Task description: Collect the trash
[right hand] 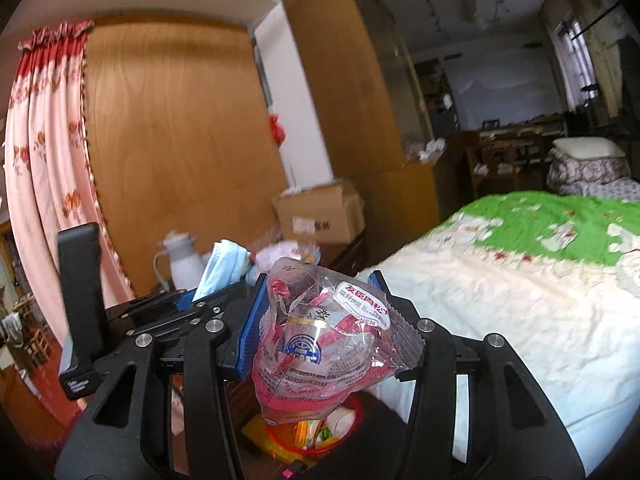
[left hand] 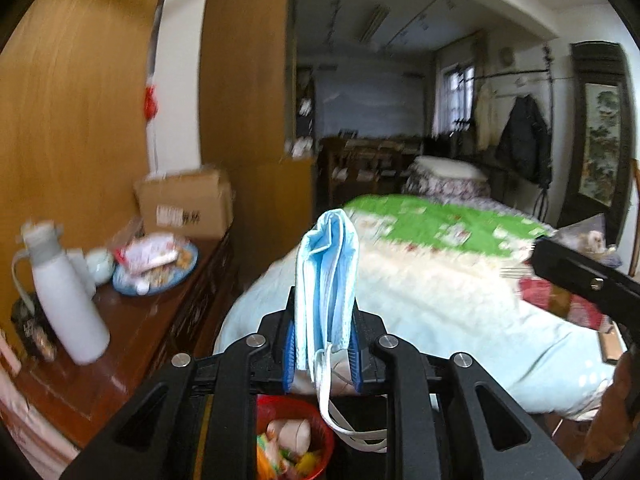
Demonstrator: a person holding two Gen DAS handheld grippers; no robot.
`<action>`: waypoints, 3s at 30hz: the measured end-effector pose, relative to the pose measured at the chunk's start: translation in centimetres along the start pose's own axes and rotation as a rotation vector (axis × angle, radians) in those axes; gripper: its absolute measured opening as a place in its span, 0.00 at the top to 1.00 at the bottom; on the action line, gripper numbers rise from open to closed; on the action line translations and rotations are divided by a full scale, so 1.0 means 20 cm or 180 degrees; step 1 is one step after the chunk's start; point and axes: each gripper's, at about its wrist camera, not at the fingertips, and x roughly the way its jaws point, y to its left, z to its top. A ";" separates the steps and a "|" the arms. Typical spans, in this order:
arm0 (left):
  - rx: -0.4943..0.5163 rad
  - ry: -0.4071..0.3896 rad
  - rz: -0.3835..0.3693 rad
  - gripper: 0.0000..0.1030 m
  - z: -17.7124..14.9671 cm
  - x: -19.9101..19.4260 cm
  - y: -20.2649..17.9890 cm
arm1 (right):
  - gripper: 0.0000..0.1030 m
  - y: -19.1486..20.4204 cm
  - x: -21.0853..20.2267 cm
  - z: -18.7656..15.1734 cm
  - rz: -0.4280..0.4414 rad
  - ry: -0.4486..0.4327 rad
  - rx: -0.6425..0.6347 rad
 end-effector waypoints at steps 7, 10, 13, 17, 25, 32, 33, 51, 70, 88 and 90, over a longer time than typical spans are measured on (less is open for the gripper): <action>-0.0365 0.0838 0.0074 0.79 -0.23 0.45 0.30 | 0.52 -0.09 0.31 -0.14 0.0025 0.0457 0.0078; -0.0547 0.1293 0.0039 0.79 -0.38 0.65 0.41 | 0.52 -0.14 0.40 -0.19 -0.0017 0.0589 0.0118; -0.0671 0.1740 0.0030 0.74 -0.57 0.84 0.49 | 0.52 -0.22 0.50 -0.24 -0.0032 0.0745 0.0242; -0.0794 0.2043 0.0053 0.33 -0.70 0.94 0.53 | 0.52 -0.32 0.60 -0.29 -0.0050 0.0901 0.0399; -0.0771 0.1817 0.0411 0.09 -0.62 0.84 0.64 | 0.50 -0.30 0.65 -0.36 0.0028 0.1088 0.0406; -0.0975 0.1635 0.0907 0.06 -0.57 0.65 0.81 | 0.50 -0.15 0.79 -0.43 0.0239 0.1365 0.0208; -0.1004 0.1633 0.0947 0.06 -0.58 0.63 0.83 | 0.50 -0.12 0.82 -0.44 0.0271 0.1408 0.0188; -0.1367 0.1998 0.1133 0.06 -0.89 0.71 1.13 | 0.31 0.15 1.46 -0.79 0.0540 0.2416 -0.0048; -0.0846 0.1882 0.1149 0.06 -0.78 0.67 0.93 | 0.22 0.13 1.31 -0.72 0.0434 0.2245 -0.0144; -0.0160 0.1644 0.1045 0.06 -0.61 0.38 0.58 | 0.22 0.10 0.86 -0.71 0.0137 0.2224 -0.0118; -0.0099 0.1618 0.1043 0.06 -0.61 0.36 0.55 | 0.22 0.09 0.84 -0.71 0.0098 0.2209 -0.0076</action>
